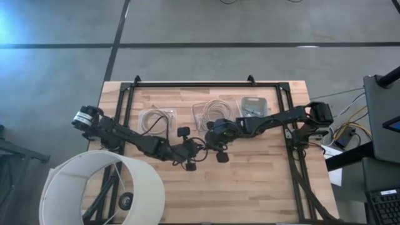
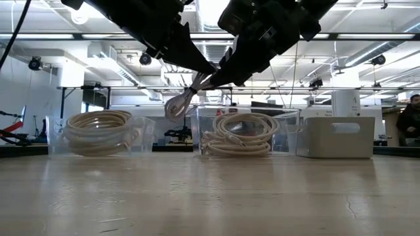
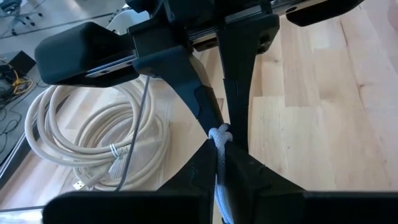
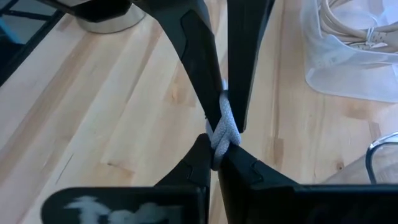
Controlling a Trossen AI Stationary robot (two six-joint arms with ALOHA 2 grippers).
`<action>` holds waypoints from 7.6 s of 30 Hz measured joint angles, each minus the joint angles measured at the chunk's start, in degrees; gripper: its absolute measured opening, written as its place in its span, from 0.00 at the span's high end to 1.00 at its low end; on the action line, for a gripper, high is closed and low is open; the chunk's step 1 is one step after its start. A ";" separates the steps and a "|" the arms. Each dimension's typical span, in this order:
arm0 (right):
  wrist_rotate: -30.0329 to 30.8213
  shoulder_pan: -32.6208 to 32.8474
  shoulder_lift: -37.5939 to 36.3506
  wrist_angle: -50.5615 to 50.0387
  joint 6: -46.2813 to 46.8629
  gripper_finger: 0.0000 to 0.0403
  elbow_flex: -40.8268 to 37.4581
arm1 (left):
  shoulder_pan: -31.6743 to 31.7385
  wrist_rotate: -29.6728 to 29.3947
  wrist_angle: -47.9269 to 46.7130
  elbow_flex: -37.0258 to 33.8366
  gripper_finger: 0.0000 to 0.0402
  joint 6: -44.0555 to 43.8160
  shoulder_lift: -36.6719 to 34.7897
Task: Pick & Place USB Port
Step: Put the white charger cable into the white bin
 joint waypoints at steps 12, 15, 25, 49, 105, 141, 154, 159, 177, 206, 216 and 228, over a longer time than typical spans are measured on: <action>6.75 0.07 -0.32 -3.93 1.03 0.97 0.40 | 0.11 -0.18 -0.29 -0.04 0.93 0.08 0.04; 7.03 0.02 -0.37 -4.09 1.96 0.97 0.39 | 0.02 0.08 -0.74 -0.07 0.93 0.69 0.04; 7.32 0.02 -0.44 -4.09 1.53 0.97 0.37 | 0.02 0.11 -1.26 -0.07 0.93 0.70 0.04; 7.58 0.04 -1.96 -16.14 2.05 0.97 1.00 | 0.04 0.31 -1.19 -0.07 0.56 0.70 0.07; 49.18 4.42 -58.13 -44.90 45.03 0.97 -28.24 | 0.13 0.16 -0.45 -1.03 0.57 -3.61 0.09; 40.43 3.43 -38.23 -44.15 62.00 0.97 -27.89 | 0.48 0.18 -0.44 -1.03 0.57 -2.12 0.09; 40.03 3.43 -38.71 -44.11 61.99 0.97 -27.89 | 0.48 0.18 -0.44 -1.05 0.57 -2.10 0.09; 40.00 3.43 -38.62 -42.67 61.95 0.97 -27.89 | 0.50 0.18 -0.46 -1.05 0.57 -2.08 0.09; 40.02 3.48 -38.62 -41.26 57.00 0.97 -26.82 | 0.50 0.18 -0.52 -1.05 0.57 -2.10 0.09; 38.56 3.48 -38.62 -40.97 56.94 0.97 -26.97 | 0.50 0.16 -0.52 -1.05 0.57 -2.12 0.09; 38.97 3.43 -38.62 -40.11 56.83 0.97 -26.97 | 0.50 0.16 -0.52 -1.05 0.57 -2.12 0.09; 39.01 3.48 -38.62 -38.48 56.79 0.83 -26.99 | 0.50 0.17 -0.52 -1.05 0.57 -2.12 0.09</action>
